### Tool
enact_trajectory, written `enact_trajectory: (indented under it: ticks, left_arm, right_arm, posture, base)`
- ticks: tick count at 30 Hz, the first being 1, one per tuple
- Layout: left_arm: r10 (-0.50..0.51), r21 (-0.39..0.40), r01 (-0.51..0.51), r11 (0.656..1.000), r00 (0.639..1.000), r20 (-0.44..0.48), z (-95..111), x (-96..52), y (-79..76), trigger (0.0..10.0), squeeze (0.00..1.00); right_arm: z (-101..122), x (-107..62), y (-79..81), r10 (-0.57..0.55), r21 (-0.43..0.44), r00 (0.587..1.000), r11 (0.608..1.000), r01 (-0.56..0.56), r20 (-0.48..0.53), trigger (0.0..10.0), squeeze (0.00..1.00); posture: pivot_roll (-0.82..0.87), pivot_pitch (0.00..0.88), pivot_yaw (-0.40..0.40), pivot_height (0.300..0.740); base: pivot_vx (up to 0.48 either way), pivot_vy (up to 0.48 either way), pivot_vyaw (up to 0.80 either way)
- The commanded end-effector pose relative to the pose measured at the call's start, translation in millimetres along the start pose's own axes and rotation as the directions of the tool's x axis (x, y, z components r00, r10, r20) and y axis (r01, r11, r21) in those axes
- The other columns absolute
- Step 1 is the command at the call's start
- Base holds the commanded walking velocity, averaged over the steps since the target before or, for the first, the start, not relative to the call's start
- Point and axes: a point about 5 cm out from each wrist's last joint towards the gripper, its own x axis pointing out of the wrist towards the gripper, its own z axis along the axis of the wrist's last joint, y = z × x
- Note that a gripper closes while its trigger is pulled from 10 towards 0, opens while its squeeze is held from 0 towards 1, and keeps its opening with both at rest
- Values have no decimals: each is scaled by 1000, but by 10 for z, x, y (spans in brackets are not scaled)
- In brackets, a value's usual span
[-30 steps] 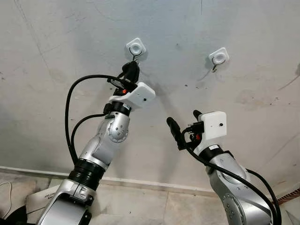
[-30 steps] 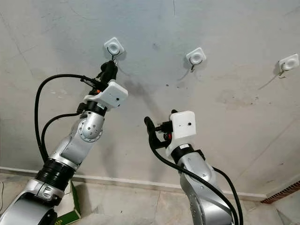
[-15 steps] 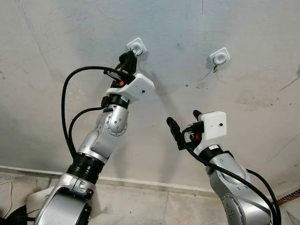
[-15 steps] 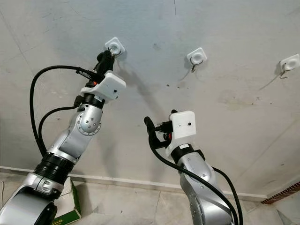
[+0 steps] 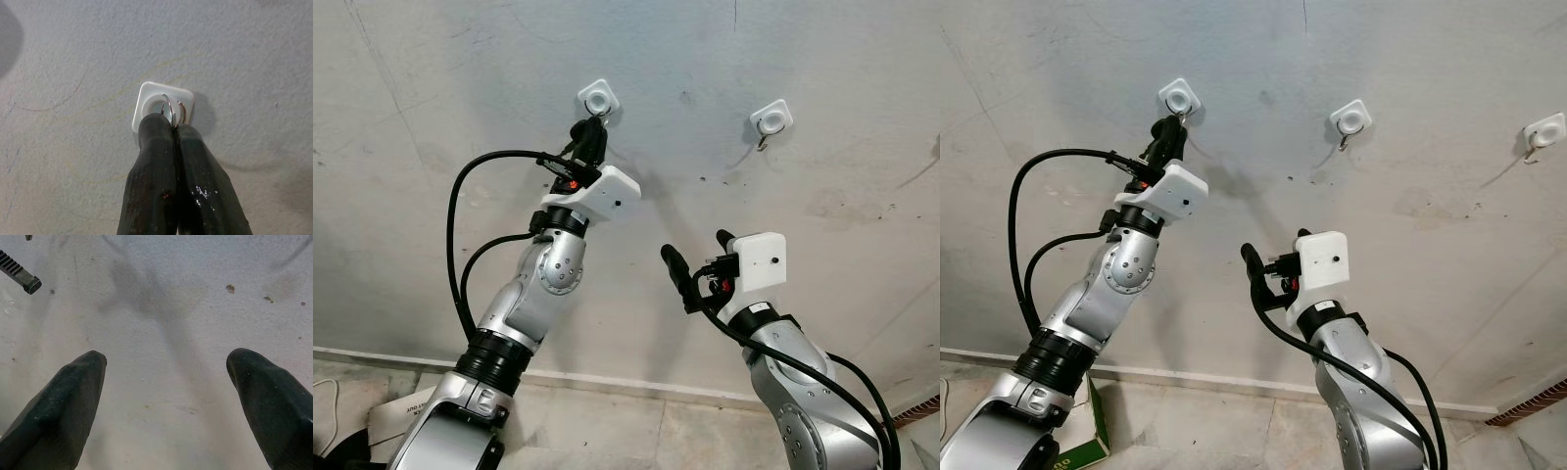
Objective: Hang keys on a hook
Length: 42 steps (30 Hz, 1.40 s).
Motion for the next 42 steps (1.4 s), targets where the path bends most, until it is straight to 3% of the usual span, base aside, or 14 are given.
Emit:
enact_trajectory:
  ticks: [1,19,42]
  left_arm:
    - [19,24,-18,1000,1000,-16,-27,19,44,10000,0]
    - [-14,46,19,999,994,-104,-228,27,12,10000,0]
    - [25,67,-21,998,998,-52,-145,80,39,10000,0]
  right_arm:
    - [13,5,5,2,0,1000,1000,-2,7,10000,0]
    - [13,-7,3,-1,0,1000,1000,1,5,10000,0]
    - [13,4,11,2,0,1000,1000,-2,8,10000,0]
  posture:
    - [-9,18,-18,740]
    - [-17,20,-17,740]
    - [-20,12,-12,740]
  base:
    - [0,0,0]
    - [0,0,0]
    - [0,0,0]
